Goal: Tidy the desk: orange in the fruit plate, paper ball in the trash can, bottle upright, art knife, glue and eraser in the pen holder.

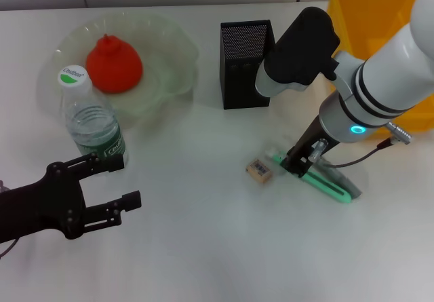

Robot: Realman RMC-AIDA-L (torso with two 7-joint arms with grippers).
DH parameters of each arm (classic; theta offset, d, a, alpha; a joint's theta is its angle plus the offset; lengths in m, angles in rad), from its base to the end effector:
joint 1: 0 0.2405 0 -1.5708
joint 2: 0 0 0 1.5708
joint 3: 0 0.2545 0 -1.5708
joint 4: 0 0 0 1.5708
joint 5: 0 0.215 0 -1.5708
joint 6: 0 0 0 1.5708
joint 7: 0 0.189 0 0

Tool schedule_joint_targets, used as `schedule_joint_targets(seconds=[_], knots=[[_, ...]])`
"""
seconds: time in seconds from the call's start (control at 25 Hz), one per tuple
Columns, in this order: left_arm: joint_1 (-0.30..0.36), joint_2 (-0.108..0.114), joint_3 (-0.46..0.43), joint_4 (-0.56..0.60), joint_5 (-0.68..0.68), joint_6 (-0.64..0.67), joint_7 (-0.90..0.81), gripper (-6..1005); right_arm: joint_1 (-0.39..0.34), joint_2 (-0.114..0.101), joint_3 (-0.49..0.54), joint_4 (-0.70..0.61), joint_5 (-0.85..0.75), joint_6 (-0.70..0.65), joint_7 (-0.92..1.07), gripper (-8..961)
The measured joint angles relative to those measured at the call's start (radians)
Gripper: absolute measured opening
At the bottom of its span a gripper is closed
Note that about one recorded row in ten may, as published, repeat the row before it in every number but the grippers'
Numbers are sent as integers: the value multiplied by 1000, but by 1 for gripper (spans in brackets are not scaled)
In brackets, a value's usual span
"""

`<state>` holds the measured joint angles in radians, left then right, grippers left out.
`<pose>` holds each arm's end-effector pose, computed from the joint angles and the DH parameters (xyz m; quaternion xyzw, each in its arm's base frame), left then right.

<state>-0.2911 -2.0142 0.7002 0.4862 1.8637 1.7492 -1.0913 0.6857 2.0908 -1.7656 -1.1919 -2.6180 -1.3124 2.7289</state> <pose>-0.2993 0.2569 -0.0262 -0.9165 -0.2108 -0.3139 0.1305 0.1824 0.3622 -0.1164 -0.9233 0.2528 -0.2299 0.1752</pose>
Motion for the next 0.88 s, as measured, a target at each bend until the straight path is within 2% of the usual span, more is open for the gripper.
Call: schedule_joint_targets(seconds=[0.24,0.4,0.64,0.88], knots=[[1,-1,2,0,0,-5,0,784,-13,-1,5,-24,32,-1,-7,106],[2,-1,2,0,0,-6,1,784,-38,-5,24,-78,56,-10,-17,85],[5,-1,4,0,0,-6,1,784,-121,-7,146,-285,75,-50,-46,80],[6,-1,4,0,0,-5,0,784,-122,-9,156,-301,82,-76,-68,81]])
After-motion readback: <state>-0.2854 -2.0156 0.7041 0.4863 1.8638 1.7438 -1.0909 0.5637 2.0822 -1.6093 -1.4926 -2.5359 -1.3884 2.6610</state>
